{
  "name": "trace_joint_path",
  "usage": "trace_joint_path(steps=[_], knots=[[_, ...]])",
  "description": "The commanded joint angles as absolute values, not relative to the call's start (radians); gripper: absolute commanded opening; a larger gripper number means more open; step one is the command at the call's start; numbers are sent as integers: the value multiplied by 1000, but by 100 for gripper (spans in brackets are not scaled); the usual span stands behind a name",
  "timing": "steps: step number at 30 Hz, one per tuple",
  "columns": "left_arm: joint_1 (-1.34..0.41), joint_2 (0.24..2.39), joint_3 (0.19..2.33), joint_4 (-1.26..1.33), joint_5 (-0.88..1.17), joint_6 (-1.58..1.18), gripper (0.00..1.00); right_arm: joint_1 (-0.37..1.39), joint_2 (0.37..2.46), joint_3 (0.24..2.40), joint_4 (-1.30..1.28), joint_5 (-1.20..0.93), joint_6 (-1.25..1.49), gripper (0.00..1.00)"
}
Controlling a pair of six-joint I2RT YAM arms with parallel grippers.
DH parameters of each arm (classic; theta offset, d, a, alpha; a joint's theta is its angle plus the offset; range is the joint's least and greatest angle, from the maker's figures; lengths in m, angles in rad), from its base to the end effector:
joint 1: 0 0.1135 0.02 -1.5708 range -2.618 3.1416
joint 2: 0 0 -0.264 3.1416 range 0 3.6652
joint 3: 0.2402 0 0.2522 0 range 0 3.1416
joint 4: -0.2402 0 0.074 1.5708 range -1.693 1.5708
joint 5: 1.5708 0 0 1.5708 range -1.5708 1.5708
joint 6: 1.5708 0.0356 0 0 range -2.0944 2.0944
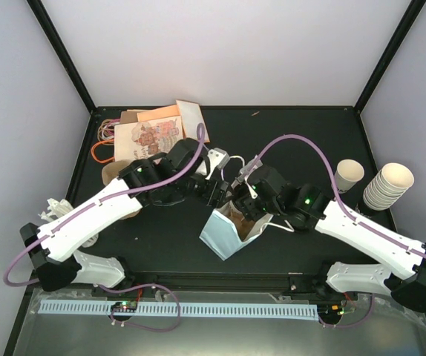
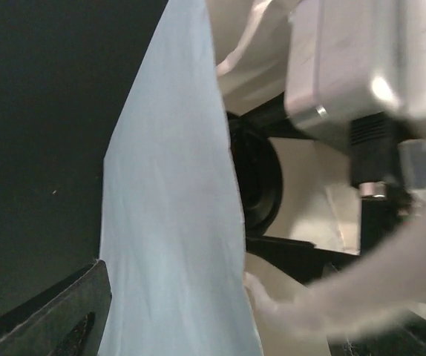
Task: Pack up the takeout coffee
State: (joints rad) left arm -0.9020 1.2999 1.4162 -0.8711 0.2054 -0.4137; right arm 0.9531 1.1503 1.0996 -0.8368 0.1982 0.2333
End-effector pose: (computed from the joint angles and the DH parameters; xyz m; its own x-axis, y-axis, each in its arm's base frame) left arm 0.1586 -0.2124 0.3813 -0.7348 0.2950 -0.6108 0.6169 0.6652 -0.4208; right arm 0.1382 0.1824 0.3176 -0.6051 -0.4604 -0.6496 -0.6037 0.7972 -0.0026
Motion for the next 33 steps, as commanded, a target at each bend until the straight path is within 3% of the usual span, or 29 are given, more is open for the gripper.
trace_joint_path(steps=[1,6,15,22,33], knots=[[-937,1340,1486,-993,49,-421,76,952,1134,1088,-807,217,216,37],[-945,1375,1524,-1047,7,-411,60,952,1119,1081,-809,224,215,38],[-973,1407,1594,-1100,-76,-404,11,953,1098,1059,-838,230,219,38],[-971,1388,1591,-1063,-109,-369,2,1019,1034,1009,-818,274,254,36],[-971,1353,1574,-1032,-155,-289,2,1152,999,935,-797,401,343,35]])
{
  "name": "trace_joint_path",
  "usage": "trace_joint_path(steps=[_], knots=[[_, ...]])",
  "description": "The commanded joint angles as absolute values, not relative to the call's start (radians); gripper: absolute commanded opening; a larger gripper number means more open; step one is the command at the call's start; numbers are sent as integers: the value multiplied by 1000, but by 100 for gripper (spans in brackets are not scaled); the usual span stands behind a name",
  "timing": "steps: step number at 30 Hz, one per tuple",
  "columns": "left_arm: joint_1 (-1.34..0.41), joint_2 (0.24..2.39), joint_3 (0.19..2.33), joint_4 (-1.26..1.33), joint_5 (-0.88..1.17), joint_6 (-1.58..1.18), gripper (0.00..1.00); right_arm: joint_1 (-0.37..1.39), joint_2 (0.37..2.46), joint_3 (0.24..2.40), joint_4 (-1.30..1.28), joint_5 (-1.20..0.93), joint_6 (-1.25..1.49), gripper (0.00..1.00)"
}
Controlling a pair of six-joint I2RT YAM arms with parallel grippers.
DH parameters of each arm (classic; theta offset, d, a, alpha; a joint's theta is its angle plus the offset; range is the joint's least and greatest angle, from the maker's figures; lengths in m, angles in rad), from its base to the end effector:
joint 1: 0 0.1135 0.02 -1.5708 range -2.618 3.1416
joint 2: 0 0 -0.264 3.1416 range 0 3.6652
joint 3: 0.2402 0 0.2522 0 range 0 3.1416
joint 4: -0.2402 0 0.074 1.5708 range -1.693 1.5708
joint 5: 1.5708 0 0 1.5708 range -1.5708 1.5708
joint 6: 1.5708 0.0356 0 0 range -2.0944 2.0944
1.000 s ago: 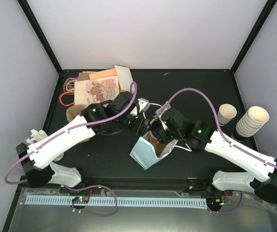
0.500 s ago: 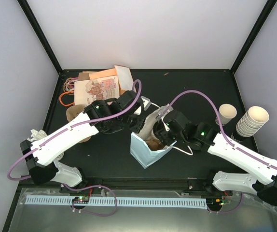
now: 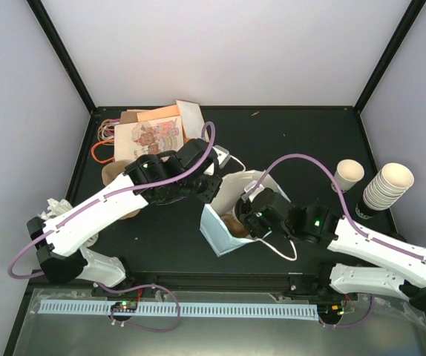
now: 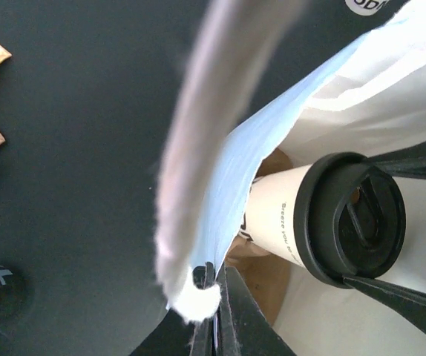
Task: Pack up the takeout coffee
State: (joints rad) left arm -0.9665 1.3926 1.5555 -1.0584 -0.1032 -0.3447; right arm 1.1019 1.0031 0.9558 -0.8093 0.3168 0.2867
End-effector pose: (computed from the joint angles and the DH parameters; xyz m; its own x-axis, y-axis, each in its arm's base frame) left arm 0.1585 -0.2231 0.3869 -0.6816 0.3956 -0.6155 0.5861 0.7988 -0.1356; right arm 0.0986 0.1700 0.3030 -0.5412 -0.4736 -0.6948 -0.6281 0.7771 -0.0406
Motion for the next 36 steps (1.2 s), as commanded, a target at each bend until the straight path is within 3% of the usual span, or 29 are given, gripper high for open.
trace_joint_path(steps=[1,10,21,36], knots=[[-971,1348,1569,-1026,-160,-281,2,1167,999,929,-792,416,356,35],[-971,1288,1513,-948,-217,-189,2,1265,1007,888,-791,444,421,35],[-981,1170,1384,-805,-111,-51,2,1363,1046,882,-775,496,457,35],[-1028,1133,1323,-737,-111,84,2,1524,1113,908,-697,467,227,35]])
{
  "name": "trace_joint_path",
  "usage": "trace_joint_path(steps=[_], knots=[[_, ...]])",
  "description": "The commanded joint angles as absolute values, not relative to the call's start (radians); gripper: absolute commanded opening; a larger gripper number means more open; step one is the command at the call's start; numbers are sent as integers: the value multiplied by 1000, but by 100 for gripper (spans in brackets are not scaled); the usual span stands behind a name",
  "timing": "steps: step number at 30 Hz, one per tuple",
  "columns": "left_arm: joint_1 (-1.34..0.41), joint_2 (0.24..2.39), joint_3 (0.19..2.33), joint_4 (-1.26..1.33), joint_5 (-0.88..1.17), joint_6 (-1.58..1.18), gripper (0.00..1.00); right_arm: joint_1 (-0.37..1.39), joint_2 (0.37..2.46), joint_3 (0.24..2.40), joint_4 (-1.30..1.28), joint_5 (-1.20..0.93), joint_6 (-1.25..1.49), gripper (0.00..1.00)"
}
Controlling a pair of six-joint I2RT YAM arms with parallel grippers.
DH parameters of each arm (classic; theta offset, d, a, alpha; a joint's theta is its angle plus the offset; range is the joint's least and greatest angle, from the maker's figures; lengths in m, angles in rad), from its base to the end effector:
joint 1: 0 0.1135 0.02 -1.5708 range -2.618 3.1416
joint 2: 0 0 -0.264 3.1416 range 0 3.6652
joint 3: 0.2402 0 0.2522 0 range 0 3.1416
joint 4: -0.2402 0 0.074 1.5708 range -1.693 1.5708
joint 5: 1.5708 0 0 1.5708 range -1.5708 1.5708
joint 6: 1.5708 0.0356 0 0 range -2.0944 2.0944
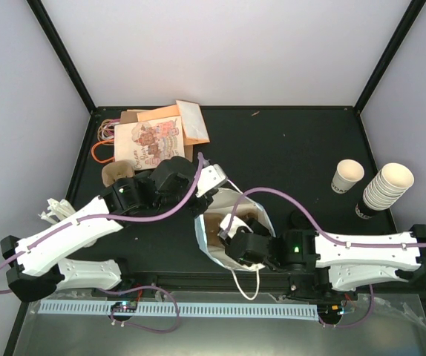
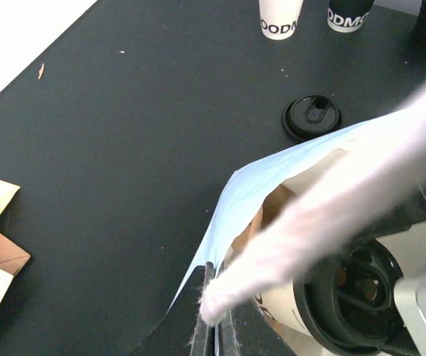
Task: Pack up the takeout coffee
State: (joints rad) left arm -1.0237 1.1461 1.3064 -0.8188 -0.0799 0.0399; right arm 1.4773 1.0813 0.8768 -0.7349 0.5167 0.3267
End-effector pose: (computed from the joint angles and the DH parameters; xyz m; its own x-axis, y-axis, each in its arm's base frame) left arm 0.1221 -0.1950 0.3854 -0.2854 0.5450 -0.7883 0.8305 0.5511 0.0804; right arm 0.0371 0.2073 0.2708 -0.3405 -0.6419 -0.6870 -0.7699 0.6098 -0.1882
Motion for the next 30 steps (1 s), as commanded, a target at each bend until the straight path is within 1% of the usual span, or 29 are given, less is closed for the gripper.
trace_joint_path(steps=[1,5,12,14,16,19,22,24,27,30], knots=[[-1028,1131,1324,-734,-112,85,1,1532,1117,914,-701,456,215,35],[-1028,1111,1306,-717,-96,94,2,1541,1116,926,-709,361,169,35],[-1030,1065,1250,-690,-15,118,1,1575,1135,954,-767,356,164,37],[-1032,1056,1241,-687,3,120,2,1576,1157,968,-803,393,195,36],[-1034,1050,1233,-688,1,122,1,1574,1160,983,-839,474,232,35],[-1034,1041,1226,-688,11,133,2,1563,1129,1004,-884,614,274,34],[-1036,1025,1219,-678,57,149,2,1551,1102,1003,-895,679,271,34],[-1038,1018,1219,-676,51,161,2,1552,1116,1002,-911,700,263,33],[-1044,1016,1228,-688,-18,192,2,1552,1175,1005,-922,725,271,31],[-1048,1016,1227,-677,-81,223,2,1554,1220,974,-832,716,220,29]])
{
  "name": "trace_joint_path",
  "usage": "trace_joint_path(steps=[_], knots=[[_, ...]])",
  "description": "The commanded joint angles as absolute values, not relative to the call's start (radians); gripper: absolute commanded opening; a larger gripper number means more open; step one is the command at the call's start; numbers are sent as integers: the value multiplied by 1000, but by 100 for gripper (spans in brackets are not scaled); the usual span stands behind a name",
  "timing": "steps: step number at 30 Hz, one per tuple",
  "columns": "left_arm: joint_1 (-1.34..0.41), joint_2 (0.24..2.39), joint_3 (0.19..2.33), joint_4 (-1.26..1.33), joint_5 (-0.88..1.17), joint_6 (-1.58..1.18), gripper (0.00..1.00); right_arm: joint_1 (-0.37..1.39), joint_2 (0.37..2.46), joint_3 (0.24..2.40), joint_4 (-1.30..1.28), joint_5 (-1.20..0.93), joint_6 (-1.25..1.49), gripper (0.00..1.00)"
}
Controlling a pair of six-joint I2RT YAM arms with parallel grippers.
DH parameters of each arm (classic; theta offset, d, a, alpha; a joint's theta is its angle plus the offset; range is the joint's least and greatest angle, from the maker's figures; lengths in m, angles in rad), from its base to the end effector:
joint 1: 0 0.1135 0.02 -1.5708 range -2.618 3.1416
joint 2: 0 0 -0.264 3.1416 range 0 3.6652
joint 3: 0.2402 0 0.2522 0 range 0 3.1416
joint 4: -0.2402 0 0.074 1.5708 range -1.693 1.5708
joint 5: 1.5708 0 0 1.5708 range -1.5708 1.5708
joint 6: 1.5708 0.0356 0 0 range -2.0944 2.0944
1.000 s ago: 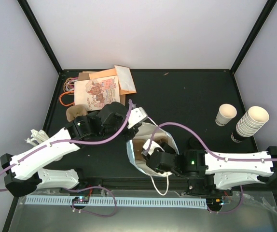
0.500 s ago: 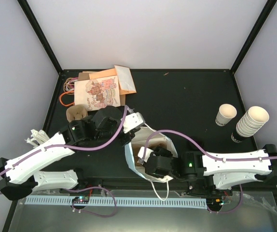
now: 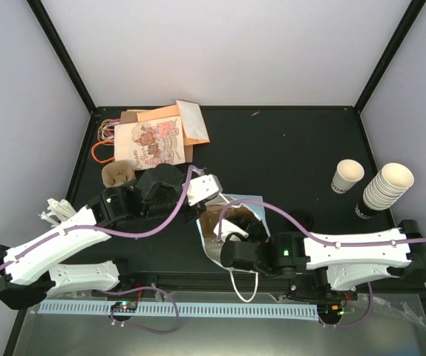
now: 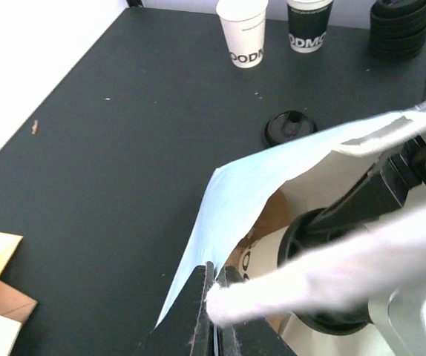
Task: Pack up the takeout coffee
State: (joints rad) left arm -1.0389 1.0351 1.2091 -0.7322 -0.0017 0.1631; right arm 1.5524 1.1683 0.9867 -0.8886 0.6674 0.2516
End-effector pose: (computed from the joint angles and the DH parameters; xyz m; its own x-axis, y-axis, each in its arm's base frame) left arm 0.1061 -0.1802 0.3840 -0.1252 0.5330 -0.8368 0.8933 0.4275 0.1386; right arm 0.0260 0.2168 0.2817 -0.2098 -0.7720 -0.6000 -0.7513 0.5200 -0.4064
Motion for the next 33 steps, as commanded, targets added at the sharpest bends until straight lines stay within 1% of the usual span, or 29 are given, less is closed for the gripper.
trace_joint_path(steps=[1,6,11,18,22,26,29,33], knots=[[-1051,1015,1222,-664,-102,237,2,1557,1239,971,-804,728,214,28],[-1070,975,1140,-561,-104,339,2,1566,1271,914,-561,780,117,28],[-1072,926,1062,-538,-16,387,2,1568,1242,807,-335,816,-21,30],[-1072,900,1025,-529,46,361,2,1566,1239,703,-193,858,-173,31],[-1072,911,1030,-545,86,363,2,1563,1214,681,-165,870,-227,31],[-1072,935,1056,-589,100,370,2,1560,1167,678,-196,870,-278,31],[-1072,954,1076,-619,94,366,2,1551,1136,710,-270,890,-282,31],[-1072,970,1089,-636,84,365,2,1544,1123,768,-420,858,-290,30]])
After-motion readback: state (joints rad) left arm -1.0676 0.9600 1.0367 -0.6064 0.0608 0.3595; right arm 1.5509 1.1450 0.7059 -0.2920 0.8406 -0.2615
